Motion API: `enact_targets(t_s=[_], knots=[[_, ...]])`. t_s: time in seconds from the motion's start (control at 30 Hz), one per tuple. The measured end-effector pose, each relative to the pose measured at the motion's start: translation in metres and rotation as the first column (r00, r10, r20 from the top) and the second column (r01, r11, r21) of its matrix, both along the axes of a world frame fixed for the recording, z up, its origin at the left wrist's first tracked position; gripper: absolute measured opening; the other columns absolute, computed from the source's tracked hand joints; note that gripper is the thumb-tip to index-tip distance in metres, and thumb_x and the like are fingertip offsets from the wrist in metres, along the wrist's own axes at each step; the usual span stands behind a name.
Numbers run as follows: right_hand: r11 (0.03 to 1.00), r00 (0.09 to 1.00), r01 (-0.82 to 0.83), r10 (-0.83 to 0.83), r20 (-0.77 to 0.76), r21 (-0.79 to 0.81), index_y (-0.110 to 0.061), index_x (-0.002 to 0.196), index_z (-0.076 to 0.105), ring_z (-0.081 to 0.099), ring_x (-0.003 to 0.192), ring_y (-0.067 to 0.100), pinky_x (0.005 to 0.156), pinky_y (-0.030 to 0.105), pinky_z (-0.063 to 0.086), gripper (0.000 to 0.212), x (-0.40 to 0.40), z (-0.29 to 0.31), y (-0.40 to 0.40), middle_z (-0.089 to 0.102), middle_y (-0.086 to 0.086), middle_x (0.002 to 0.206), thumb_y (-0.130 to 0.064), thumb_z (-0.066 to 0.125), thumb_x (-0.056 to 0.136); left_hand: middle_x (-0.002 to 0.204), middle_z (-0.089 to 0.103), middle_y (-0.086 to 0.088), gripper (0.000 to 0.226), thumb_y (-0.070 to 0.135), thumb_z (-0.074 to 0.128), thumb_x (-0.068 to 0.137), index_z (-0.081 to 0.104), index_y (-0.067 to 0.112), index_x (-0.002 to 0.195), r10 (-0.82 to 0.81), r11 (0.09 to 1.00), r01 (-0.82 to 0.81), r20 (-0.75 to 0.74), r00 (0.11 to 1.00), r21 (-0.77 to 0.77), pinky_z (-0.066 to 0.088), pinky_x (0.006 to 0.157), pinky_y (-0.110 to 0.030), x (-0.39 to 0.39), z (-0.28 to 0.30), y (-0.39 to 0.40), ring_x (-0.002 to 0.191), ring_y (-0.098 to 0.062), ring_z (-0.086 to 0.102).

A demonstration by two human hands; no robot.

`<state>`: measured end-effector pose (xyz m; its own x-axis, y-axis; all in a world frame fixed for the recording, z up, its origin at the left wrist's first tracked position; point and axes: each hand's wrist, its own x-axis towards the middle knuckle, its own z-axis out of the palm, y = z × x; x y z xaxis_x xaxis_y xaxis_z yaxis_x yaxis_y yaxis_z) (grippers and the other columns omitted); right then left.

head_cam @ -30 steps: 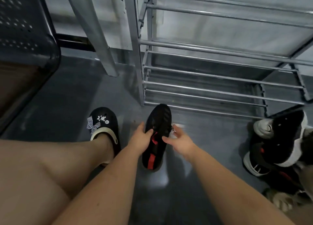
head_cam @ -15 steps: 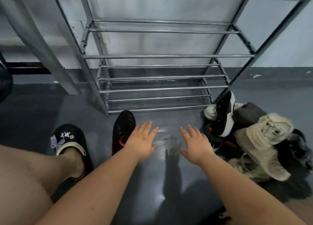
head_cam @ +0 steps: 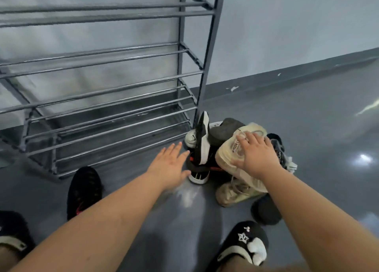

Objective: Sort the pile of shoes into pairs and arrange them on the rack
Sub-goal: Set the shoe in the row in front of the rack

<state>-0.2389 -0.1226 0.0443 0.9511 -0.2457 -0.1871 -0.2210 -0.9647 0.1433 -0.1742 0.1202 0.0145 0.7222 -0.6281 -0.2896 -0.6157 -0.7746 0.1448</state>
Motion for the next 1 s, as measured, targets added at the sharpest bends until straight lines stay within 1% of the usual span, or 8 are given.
enact_targets(t_s=[0.2, 0.33, 0.43, 0.5, 0.63, 0.73, 0.87, 1.0], knots=[[0.940, 0.969, 0.242, -0.249, -0.003, 0.239, -0.022, 0.150, 0.018, 0.029, 0.138, 0.029, 0.112, 0.045, 0.026, 0.088, -0.017, -0.029, -0.034, 0.030, 0.009, 0.152, -0.070, 0.044, 0.081, 0.158, 0.006, -0.007, 0.064, 0.053, 0.035, 0.093, 0.015, 0.027, 0.148, -0.053, 0.998, 0.052, -0.027, 0.998, -0.041, 0.010, 0.116, -0.038, 0.008, 0.005, -0.057, 0.145, -0.022, 0.008], [0.920, 0.965, 0.232, -0.259, 0.047, 0.315, -0.019, 0.149, 0.020, 0.054, 0.112, 0.029, 0.090, 0.038, 0.040, 0.087, -0.014, -0.035, -0.044, 0.060, 0.012, 0.121, -0.072, 0.037, 0.082, 0.155, 0.022, -0.004, 0.064, 0.056, 0.036, 0.091, 0.019, 0.028, 0.147, 0.020, 0.991, -0.039, -0.141, 0.990, -0.132, 0.019, 0.113, -0.037, 0.015, 0.000, -0.089, 0.142, -0.022, 0.019], [0.894, 0.958, 0.239, -0.282, 0.060, 0.380, -0.022, 0.149, 0.021, 0.059, 0.104, 0.028, 0.077, 0.036, 0.043, 0.086, -0.013, -0.036, -0.049, 0.063, 0.011, 0.115, -0.072, 0.039, 0.082, 0.150, 0.034, -0.004, 0.066, 0.058, 0.039, 0.089, 0.023, 0.028, 0.146, 0.164, 0.942, -0.247, -0.328, 0.930, -0.229, 0.029, 0.106, -0.034, 0.019, -0.007, -0.117, 0.137, -0.024, 0.032], [0.775, 0.921, 0.309, -0.388, 0.028, 0.551, -0.024, 0.148, 0.024, 0.058, 0.110, 0.029, 0.082, 0.038, 0.048, 0.081, -0.013, -0.038, -0.049, 0.060, 0.010, 0.124, -0.068, 0.044, 0.083, 0.144, 0.042, -0.005, 0.069, 0.058, 0.042, 0.088, 0.024, 0.025, 0.146, 0.257, 0.864, -0.424, -0.488, 0.834, -0.271, 0.035, 0.098, -0.030, 0.019, -0.012, -0.134, 0.130, -0.024, 0.042], [0.371, 0.769, 0.381, -0.636, -0.067, 0.847, -0.021, 0.137, 0.044, 0.053, 0.119, 0.026, 0.095, 0.036, 0.043, 0.063, -0.001, -0.043, -0.040, 0.056, 0.008, 0.132, -0.058, 0.051, 0.086, 0.134, 0.053, -0.010, 0.056, 0.037, 0.053, 0.090, 0.039, 0.014, 0.138, 0.336, 0.636, -0.715, -0.730, 0.594, -0.290, 0.051, 0.090, -0.039, 0.011, -0.022, -0.158, 0.116, -0.029, 0.055], [0.146, 0.668, 0.377, -0.727, -0.159, 0.915, -0.014, 0.134, 0.043, 0.052, 0.120, 0.028, 0.099, 0.037, 0.043, 0.063, 0.008, -0.045, -0.033, 0.052, 0.011, 0.134, -0.051, 0.057, 0.086, 0.123, 0.059, -0.019, 0.041, 0.017, 0.052, 0.089, 0.048, 0.009, 0.129, 0.323, 0.516, -0.811, -0.815, 0.481, -0.275, 0.051, 0.091, -0.050, 0.005, -0.023, -0.163, 0.108, -0.034, 0.060], [-0.232, 0.447, 0.356, -0.808, -0.383, 0.905, -0.003, 0.129, 0.038, 0.058, 0.110, 0.035, 0.091, 0.049, 0.051, 0.073, 0.010, -0.042, -0.027, 0.056, 0.017, 0.124, -0.050, 0.065, 0.081, 0.116, 0.062, -0.011, 0.040, 0.007, 0.052, 0.089, 0.050, 0.013, 0.129, 0.258, 0.387, -0.876, -0.878, 0.404, -0.289, 0.054, 0.085, -0.050, 0.003, -0.017, -0.146, 0.102, -0.028, 0.063], [-0.360, 0.549, 0.338, -0.675, -0.493, 0.869, -0.014, 0.113, 0.055, 0.063, 0.098, 0.031, 0.071, 0.043, 0.057, 0.043, 0.016, -0.032, 0.008, 0.066, 0.010, 0.105, -0.049, 0.056, 0.088, 0.103, 0.067, -0.003, 0.033, 0.000, 0.048, 0.090, 0.054, 0.019, 0.115, 0.136, 0.274, -0.916, -0.932, 0.337, -0.291, 0.057, 0.067, -0.036, 0.001, -0.009, -0.109, 0.088, -0.018, 0.067]])
